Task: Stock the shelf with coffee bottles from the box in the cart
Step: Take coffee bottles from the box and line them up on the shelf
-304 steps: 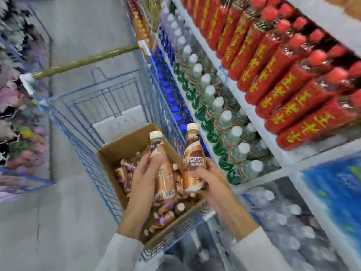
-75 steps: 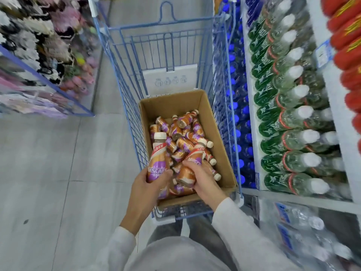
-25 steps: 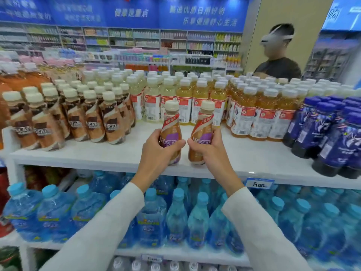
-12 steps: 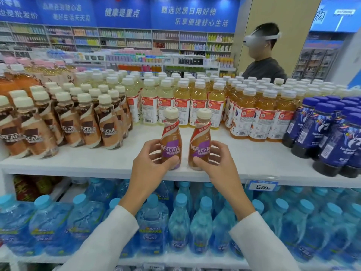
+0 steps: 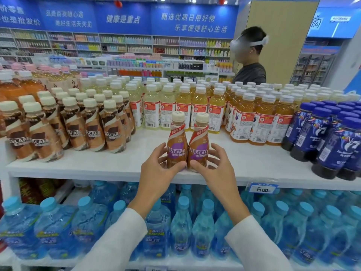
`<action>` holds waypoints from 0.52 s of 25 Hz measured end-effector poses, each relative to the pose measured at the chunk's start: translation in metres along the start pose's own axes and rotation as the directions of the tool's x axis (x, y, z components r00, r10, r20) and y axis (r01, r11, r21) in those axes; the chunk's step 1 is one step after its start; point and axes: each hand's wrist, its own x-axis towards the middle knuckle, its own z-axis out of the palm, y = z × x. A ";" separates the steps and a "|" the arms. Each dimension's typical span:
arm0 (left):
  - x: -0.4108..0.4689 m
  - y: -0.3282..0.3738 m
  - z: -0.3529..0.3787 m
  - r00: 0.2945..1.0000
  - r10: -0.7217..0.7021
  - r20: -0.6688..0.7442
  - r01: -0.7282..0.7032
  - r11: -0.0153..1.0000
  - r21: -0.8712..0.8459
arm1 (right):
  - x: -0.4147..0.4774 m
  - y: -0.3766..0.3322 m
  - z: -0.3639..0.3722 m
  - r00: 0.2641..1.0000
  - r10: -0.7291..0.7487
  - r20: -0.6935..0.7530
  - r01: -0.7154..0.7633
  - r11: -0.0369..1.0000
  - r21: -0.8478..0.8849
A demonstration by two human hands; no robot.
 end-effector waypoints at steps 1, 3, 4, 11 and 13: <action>-0.001 0.000 0.002 1.000 -0.004 -0.031 0.004 1.000 0.005 | -0.001 0.000 0.002 1.000 -0.012 -0.012 0.012 1.000 0.007; 0.003 -0.002 0.006 0.997 -0.015 -0.078 0.017 1.000 0.018 | 0.000 0.001 0.007 0.999 -0.023 -0.037 0.023 1.000 0.000; 0.008 -0.003 0.008 0.996 -0.027 -0.087 0.030 0.999 0.029 | 0.003 0.001 0.009 0.999 -0.022 -0.046 0.021 1.000 -0.011; 0.083 -0.015 0.002 0.989 -0.069 -0.130 0.088 0.985 0.146 | 0.081 0.009 0.057 1.000 -0.006 0.013 0.006 0.999 -0.047; 0.106 -0.021 0.000 0.988 -0.065 -0.141 0.086 0.986 0.142 | 0.107 0.014 0.074 1.000 0.005 0.022 -0.004 0.999 -0.040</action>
